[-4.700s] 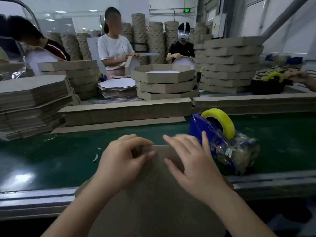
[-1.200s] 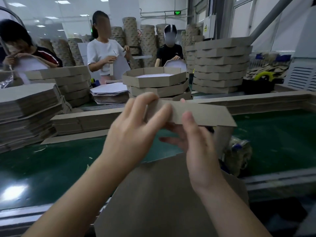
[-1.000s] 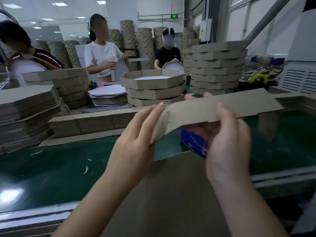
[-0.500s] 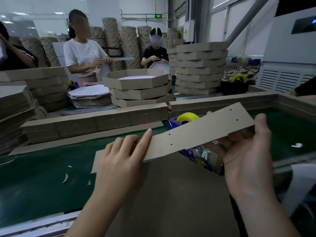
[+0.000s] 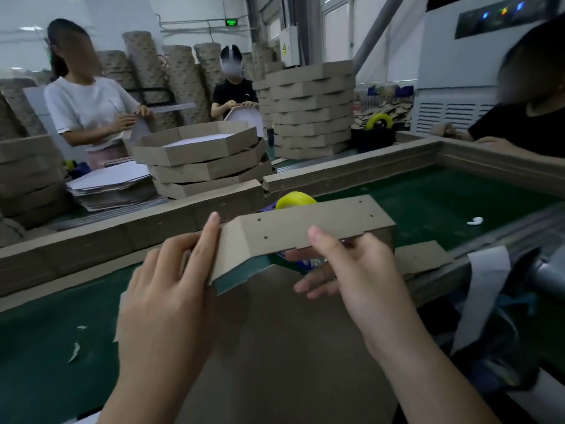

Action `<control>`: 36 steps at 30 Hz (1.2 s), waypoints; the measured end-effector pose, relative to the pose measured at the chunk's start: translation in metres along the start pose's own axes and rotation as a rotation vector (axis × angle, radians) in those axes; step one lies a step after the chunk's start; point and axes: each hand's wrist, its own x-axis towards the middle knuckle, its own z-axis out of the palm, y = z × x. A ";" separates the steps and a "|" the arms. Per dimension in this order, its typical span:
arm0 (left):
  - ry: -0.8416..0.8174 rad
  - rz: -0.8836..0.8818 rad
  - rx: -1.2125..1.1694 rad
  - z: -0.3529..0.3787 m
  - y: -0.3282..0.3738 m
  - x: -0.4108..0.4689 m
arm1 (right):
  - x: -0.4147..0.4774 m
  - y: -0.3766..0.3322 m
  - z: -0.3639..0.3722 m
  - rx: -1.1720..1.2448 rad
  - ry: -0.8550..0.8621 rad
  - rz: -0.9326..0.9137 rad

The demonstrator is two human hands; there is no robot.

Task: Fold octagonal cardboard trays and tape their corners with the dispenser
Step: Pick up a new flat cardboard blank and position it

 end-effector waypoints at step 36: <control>0.204 -0.241 -0.257 -0.017 0.016 0.002 | -0.002 -0.147 -0.058 -1.489 -0.073 -1.097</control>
